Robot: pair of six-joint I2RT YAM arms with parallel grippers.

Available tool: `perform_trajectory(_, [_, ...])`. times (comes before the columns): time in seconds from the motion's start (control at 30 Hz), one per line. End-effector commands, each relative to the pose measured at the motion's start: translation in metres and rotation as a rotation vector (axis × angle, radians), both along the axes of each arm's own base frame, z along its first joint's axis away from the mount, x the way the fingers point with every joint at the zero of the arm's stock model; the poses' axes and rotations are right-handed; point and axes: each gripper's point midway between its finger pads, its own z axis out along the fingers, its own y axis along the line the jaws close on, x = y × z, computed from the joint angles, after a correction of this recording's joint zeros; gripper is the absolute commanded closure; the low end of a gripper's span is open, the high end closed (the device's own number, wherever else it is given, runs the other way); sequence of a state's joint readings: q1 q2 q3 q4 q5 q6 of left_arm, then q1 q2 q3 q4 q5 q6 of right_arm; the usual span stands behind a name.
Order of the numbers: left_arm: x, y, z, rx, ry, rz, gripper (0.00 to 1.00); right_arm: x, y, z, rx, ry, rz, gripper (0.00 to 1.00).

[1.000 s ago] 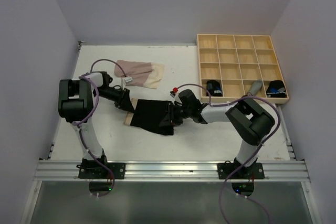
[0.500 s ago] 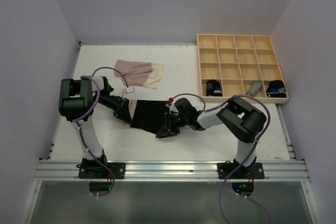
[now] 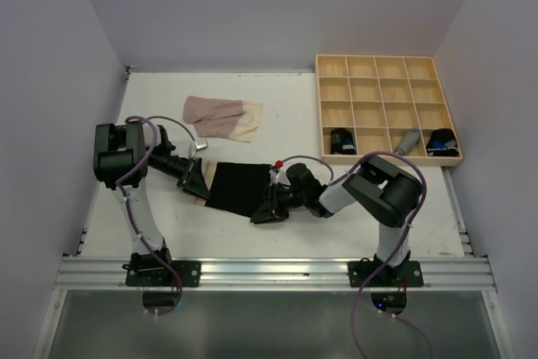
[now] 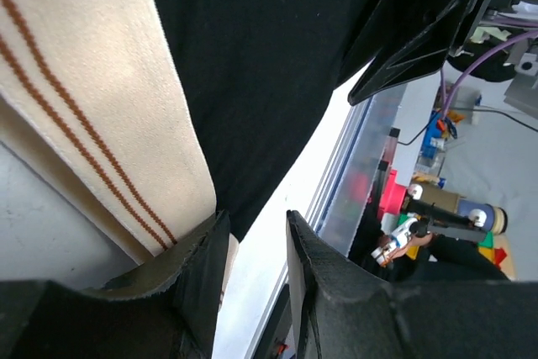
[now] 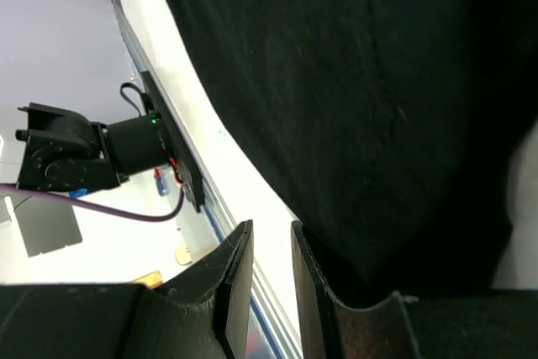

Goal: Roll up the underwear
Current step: Fold the underwear

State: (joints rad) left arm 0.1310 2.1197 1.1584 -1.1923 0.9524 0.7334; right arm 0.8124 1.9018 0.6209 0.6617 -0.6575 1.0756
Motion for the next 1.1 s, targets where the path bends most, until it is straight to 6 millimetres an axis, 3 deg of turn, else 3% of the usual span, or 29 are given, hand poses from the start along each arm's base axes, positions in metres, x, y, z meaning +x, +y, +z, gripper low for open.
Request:
perform_trajectory(0.0, [0.016,0.026,-0.036,0.1,-0.129,-0.072,0.6,-0.009,-0.024,-0.027,-0.145,0.028,-0.035,0.7])
perform_trajectory(0.1, [0.027,0.019,0.005,-0.003,-0.261,-0.11,0.57,0.0,-0.016,0.004,-0.099,-0.071,-0.004,0.7])
perform_trajectory(0.2, [0.043,0.015,0.054,-0.033,-0.457,-0.136,0.54,0.011,-0.006,0.062,-0.028,-0.23,0.039,0.7])
perform_trajectory(0.23, [0.055,0.018,0.082,-0.007,-0.607,-0.155,0.52,0.018,-0.005,0.097,-0.014,-0.326,0.066,0.7])
perform_trajectory(0.37, [0.09,0.024,0.159,0.101,-0.952,-0.132,0.41,0.048,-0.02,0.162,-0.142,-0.611,0.086,0.69])
perform_trajectory(0.4, [0.111,0.028,0.176,0.139,-1.079,-0.112,0.38,0.066,-0.03,0.171,-0.222,-0.688,0.043,0.66])
perform_trajectory(0.43, [0.117,0.028,0.191,0.149,-1.106,-0.059,0.29,0.07,-0.04,0.175,-0.284,-0.716,0.049,0.63])
perform_trajectory(0.47, [0.121,0.03,0.208,0.166,-1.174,-0.037,0.2,0.085,-0.041,0.195,-0.3,-0.812,0.045,0.51])
perform_trajectory(0.5, [0.136,0.032,0.219,0.181,-1.249,-0.012,0.0,0.098,-0.048,0.199,-0.332,-0.834,0.029,0.47])
perform_trajectory(0.57, [0.15,0.034,0.226,0.188,-1.204,0.103,0.0,0.112,-0.052,0.206,-0.34,-0.836,0.041,0.38])
perform_trajectory(0.6, [0.166,0.037,0.238,0.193,-1.242,0.13,0.0,0.126,-0.056,0.192,-0.359,-0.791,0.041,0.36])
perform_trajectory(0.63, [0.172,0.034,0.242,0.162,-1.238,0.128,0.0,0.127,-0.052,0.19,-0.327,-0.759,0.063,0.35])
perform_trajectory(0.67, [0.187,0.034,0.229,0.138,-1.189,0.119,0.0,0.136,-0.051,0.191,-0.319,-0.736,0.046,0.33])
perform_trajectory(0.7, [0.183,0.031,0.218,0.109,-1.098,0.1,0.0,0.146,-0.054,0.182,-0.324,-0.705,0.037,0.33])
perform_trajectory(0.73, [0.208,0.032,0.219,0.067,-1.186,-0.007,0.0,0.154,-0.055,0.163,-0.352,-0.664,0.04,0.33])
perform_trajectory(0.77, [0.208,0.03,0.211,0.037,-1.162,-0.059,0.0,0.159,-0.055,0.154,-0.369,-0.635,0.024,0.34])
perform_trajectory(0.8, [0.199,0.027,0.199,0.017,-1.043,-0.073,0.13,0.167,-0.06,0.143,-0.389,-0.614,-0.001,0.35])
perform_trajectory(0.83, [0.218,0.026,0.18,0.052,-0.995,-0.089,0.21,0.173,-0.062,0.122,-0.413,-0.565,-0.033,0.37])
perform_trajectory(0.9, [0.225,0.026,0.158,0.071,-0.957,-0.101,0.35,0.182,-0.07,0.103,-0.429,-0.497,-0.075,0.37])
perform_trajectory(0.93, [0.228,0.03,0.144,0.109,-0.926,-0.099,0.37,0.183,-0.073,0.082,-0.45,-0.429,-0.092,0.37])
perform_trajectory(0.97, [0.222,0.029,0.124,0.125,-0.88,-0.104,0.38,0.182,-0.074,0.075,-0.447,-0.392,-0.097,0.38])
perform_trajectory(1.03, [0.231,0.032,0.11,0.189,-0.894,-0.081,0.4,0.185,-0.08,0.061,-0.456,-0.335,-0.131,0.39])
perform_trajectory(1.07, [0.223,0.029,0.092,0.193,-0.846,-0.075,0.41,0.18,-0.083,0.05,-0.467,-0.28,-0.146,0.39])
